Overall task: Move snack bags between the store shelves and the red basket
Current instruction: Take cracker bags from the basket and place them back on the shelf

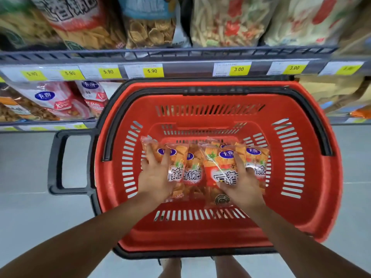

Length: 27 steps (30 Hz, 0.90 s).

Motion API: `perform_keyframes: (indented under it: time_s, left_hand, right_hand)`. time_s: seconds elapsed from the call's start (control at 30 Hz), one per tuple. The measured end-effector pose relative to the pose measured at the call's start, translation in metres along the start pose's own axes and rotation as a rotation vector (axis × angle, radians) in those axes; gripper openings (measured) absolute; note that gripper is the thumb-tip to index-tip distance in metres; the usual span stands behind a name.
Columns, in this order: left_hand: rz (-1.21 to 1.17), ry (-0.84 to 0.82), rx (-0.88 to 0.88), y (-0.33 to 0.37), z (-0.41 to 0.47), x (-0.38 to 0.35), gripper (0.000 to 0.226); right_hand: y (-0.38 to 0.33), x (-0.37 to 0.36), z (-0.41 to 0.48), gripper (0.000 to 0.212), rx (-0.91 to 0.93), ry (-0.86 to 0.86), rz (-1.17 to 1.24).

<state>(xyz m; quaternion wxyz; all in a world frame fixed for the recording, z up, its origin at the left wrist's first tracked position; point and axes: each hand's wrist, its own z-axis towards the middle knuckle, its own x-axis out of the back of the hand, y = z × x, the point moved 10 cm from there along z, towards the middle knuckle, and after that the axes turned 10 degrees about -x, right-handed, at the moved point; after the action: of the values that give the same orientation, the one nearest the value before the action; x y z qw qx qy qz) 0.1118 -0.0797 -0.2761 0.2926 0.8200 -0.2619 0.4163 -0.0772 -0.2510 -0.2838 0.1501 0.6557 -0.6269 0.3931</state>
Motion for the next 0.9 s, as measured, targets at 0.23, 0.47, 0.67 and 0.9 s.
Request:
perform_keyframes:
  time_s: [0.23,0.47,0.67,0.9]
  left_hand:
    - [-0.064,0.035,-0.128,0.031,-0.063,0.115,0.113]
    - [-0.055,0.159,-0.222,0.050,-0.129,0.274,0.116]
    - [-0.029,0.295,-0.315,0.076,-0.194,0.411,0.115]
    - [0.017,0.628,-0.292,0.104,-0.272,0.542,0.113]
  right_hand:
    - [-0.068,0.098,-0.074,0.103,0.152,0.124,0.008]
    - [-0.155,0.234,-0.175,0.104,0.330,0.284,0.011]
    - [-0.211,0.342,-0.275,0.102,0.444,0.409,0.057]
    - [-0.265,0.436,-0.366,0.096,0.555,0.549,0.175]
